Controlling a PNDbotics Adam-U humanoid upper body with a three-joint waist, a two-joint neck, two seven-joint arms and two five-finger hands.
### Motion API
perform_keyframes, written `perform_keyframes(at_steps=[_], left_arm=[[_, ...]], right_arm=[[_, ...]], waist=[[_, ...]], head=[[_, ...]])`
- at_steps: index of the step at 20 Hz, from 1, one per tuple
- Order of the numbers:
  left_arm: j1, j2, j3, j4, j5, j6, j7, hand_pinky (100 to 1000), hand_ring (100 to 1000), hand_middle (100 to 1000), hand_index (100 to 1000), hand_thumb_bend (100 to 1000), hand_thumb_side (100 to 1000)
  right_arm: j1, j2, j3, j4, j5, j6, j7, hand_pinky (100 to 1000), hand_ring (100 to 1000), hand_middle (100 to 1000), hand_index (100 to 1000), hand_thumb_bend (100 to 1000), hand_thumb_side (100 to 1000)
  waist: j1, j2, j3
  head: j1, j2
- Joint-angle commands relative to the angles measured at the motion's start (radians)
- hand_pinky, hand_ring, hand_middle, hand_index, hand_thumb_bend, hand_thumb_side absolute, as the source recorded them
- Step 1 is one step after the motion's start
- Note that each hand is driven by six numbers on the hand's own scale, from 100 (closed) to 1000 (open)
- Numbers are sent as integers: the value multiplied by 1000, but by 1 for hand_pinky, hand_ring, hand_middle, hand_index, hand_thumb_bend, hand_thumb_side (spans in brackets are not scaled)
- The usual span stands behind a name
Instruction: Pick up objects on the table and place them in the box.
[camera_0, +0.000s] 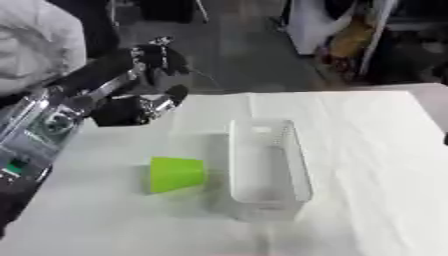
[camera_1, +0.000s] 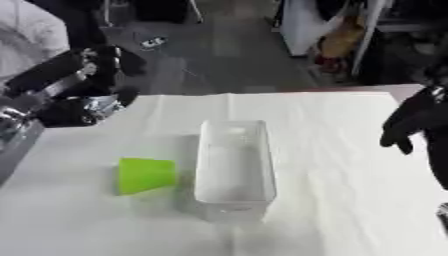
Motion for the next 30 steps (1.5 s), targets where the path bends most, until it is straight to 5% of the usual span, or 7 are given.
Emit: perform_keyframes(at_steps=[1, 10, 16, 17, 18, 30], left_arm=[[-62, 23, -30, 99, -54, -34, -61, 570, 715, 832, 819, 335, 946], [-183, -52, -62, 389, -243, -122, -212, 633, 756, 867, 840, 571, 816], [-222, -92, -58, 515, -332, -138, -336, 643, 765, 875, 854, 618, 799], [-226, -97, -58, 528, -342, -141, -355, 642, 766, 880, 854, 558, 814], [-230, -104, -61, 542, -354, -145, -377, 642, 768, 879, 857, 658, 782], [-275, -170, -52, 660, -505, -151, -572, 657, 767, 875, 856, 716, 766]], right_arm=[[-6, -24, 1, -10, 4, 7, 7, 100, 364, 479, 593, 100, 800], [-11, -20, 7, -10, 2, 14, 32, 100, 366, 480, 593, 100, 805], [-16, -17, 10, -10, -3, 18, 43, 100, 367, 480, 594, 100, 806], [-16, -17, 10, -10, -4, 18, 44, 100, 367, 480, 594, 100, 805], [-17, -16, 10, -10, -5, 18, 45, 100, 367, 480, 594, 100, 806], [-25, -13, 12, -10, -14, 22, 58, 100, 367, 479, 593, 100, 808]], waist=[[1, -22, -4], [5, -25, -18], [7, -25, -25], [7, -25, -25], [7, -26, -27], [7, -28, -38]], head=[[11, -18], [26, -12], [29, 2], [29, 4], [30, 8], [40, 27]])
